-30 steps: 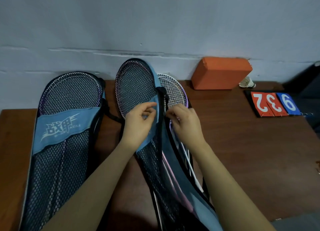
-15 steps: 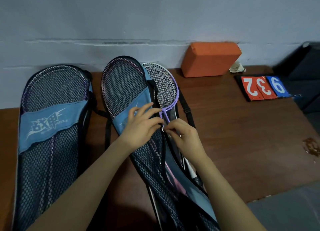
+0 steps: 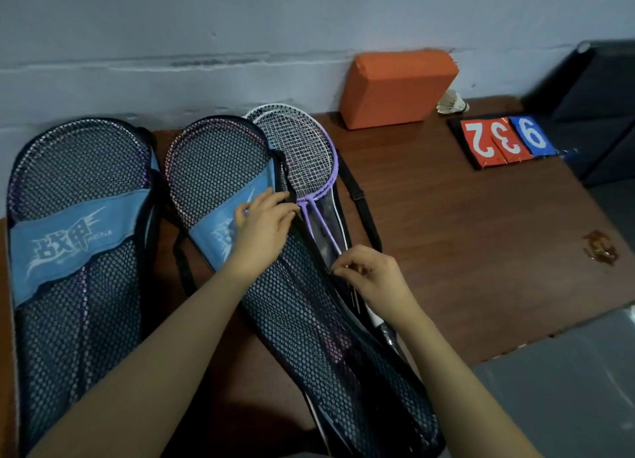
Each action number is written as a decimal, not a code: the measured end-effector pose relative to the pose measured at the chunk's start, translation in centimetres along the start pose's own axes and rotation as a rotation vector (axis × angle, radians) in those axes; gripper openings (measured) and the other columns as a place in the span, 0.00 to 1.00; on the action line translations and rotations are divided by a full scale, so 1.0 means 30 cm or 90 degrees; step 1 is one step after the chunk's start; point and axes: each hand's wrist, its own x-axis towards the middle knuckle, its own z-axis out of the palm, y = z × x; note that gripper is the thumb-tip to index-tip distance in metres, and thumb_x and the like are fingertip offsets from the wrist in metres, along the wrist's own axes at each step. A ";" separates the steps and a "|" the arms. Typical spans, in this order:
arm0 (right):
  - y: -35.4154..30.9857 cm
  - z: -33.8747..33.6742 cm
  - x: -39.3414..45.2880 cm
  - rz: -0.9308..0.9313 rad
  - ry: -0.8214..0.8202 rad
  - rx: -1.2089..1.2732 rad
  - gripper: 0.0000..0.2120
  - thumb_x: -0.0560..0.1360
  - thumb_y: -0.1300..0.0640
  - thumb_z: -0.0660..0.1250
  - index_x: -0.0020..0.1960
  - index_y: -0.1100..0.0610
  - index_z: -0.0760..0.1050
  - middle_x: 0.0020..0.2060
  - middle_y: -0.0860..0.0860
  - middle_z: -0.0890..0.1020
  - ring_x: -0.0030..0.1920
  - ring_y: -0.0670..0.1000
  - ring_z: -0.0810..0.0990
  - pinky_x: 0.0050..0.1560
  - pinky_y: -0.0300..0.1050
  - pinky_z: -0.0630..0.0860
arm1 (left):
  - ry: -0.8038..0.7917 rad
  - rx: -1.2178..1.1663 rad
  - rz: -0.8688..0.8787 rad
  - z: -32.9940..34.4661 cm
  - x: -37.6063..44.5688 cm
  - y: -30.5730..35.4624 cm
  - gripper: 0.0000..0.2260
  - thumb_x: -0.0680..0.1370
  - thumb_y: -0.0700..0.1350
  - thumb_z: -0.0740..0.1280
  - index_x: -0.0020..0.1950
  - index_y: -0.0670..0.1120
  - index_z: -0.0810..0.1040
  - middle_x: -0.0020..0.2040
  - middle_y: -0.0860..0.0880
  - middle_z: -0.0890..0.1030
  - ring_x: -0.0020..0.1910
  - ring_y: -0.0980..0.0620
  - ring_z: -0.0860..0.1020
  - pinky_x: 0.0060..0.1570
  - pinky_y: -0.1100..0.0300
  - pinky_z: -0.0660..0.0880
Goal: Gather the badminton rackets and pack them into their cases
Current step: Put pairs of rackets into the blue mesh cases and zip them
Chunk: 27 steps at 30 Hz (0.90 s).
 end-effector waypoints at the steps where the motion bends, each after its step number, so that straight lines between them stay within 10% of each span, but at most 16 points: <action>1: 0.005 0.011 -0.009 0.001 0.011 0.009 0.04 0.72 0.64 0.69 0.41 0.58 0.79 0.38 0.47 0.80 0.39 0.44 0.77 0.41 0.38 0.73 | -0.039 0.021 0.059 -0.001 -0.020 0.008 0.11 0.79 0.47 0.61 0.58 0.52 0.79 0.68 0.52 0.71 0.72 0.48 0.60 0.64 0.49 0.50; 4: 0.019 0.027 -0.018 -0.016 0.047 0.026 0.03 0.72 0.64 0.69 0.41 0.57 0.79 0.38 0.48 0.79 0.40 0.44 0.77 0.42 0.43 0.75 | -0.136 0.103 0.209 0.001 -0.112 0.049 0.15 0.79 0.53 0.55 0.60 0.54 0.77 0.69 0.54 0.69 0.72 0.48 0.59 0.63 0.52 0.47; 15: 0.050 -0.009 -0.103 -0.048 0.024 0.056 0.04 0.71 0.64 0.70 0.40 0.57 0.79 0.37 0.47 0.79 0.38 0.44 0.77 0.40 0.43 0.75 | 0.071 0.094 0.020 0.054 -0.229 0.130 0.11 0.78 0.52 0.61 0.48 0.50 0.81 0.54 0.53 0.78 0.57 0.53 0.72 0.53 0.60 0.51; 27: 0.144 -0.117 -0.357 -0.020 -0.051 0.141 0.03 0.71 0.66 0.70 0.40 0.60 0.81 0.36 0.46 0.80 0.40 0.42 0.79 0.43 0.33 0.73 | -0.055 0.129 -0.053 0.107 -0.370 0.257 0.14 0.80 0.50 0.58 0.65 0.58 0.72 0.72 0.56 0.64 0.69 0.48 0.56 0.61 0.52 0.50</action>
